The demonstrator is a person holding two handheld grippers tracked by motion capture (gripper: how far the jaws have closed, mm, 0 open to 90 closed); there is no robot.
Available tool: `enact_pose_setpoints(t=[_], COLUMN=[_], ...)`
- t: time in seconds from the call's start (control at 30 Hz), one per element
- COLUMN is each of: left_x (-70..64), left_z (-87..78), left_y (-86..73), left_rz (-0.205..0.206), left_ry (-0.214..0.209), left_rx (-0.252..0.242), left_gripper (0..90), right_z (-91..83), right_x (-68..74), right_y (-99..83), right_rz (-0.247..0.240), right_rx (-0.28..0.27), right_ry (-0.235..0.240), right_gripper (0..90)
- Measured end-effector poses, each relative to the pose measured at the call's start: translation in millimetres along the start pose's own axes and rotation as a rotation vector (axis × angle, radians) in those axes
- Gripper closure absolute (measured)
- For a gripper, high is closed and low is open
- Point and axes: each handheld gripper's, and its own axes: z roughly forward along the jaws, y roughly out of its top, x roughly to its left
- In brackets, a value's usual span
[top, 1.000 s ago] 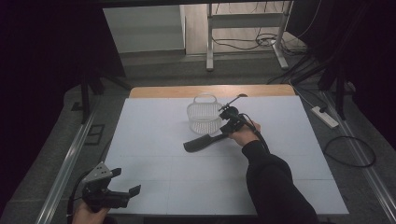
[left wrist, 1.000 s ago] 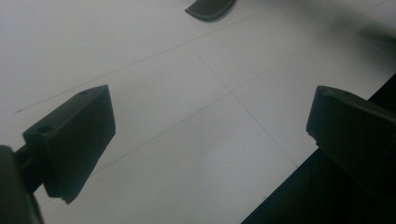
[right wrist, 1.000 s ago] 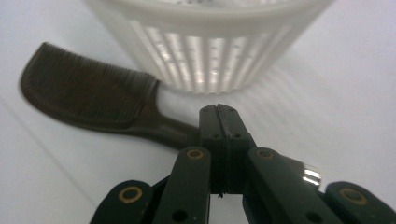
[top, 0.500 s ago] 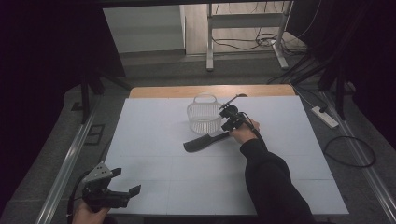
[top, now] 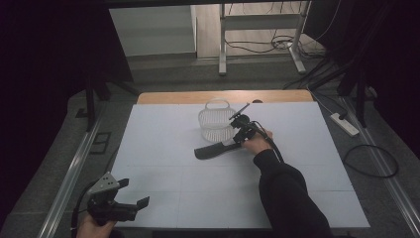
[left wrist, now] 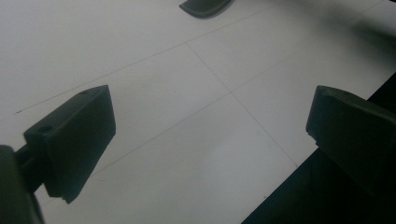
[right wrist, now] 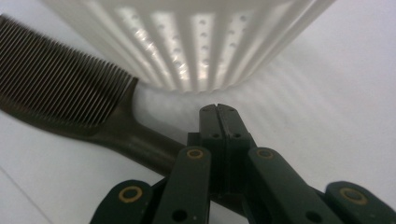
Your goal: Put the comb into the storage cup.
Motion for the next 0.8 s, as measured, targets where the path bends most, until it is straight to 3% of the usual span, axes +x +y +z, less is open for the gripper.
enact_pose_setpoints(t=[0.8], left_x=[-0.3], left_z=[0.0], left_y=[-0.1], left_rz=[0.002], left_ry=[0.002], left_rx=[-0.001], left_gripper=[2.5], right_z=[0.6], right_x=[31.7], right_y=[-10.5], right_rz=[-0.087], right_rx=[0.022], right_ry=[0.081], right_gripper=[89.4])
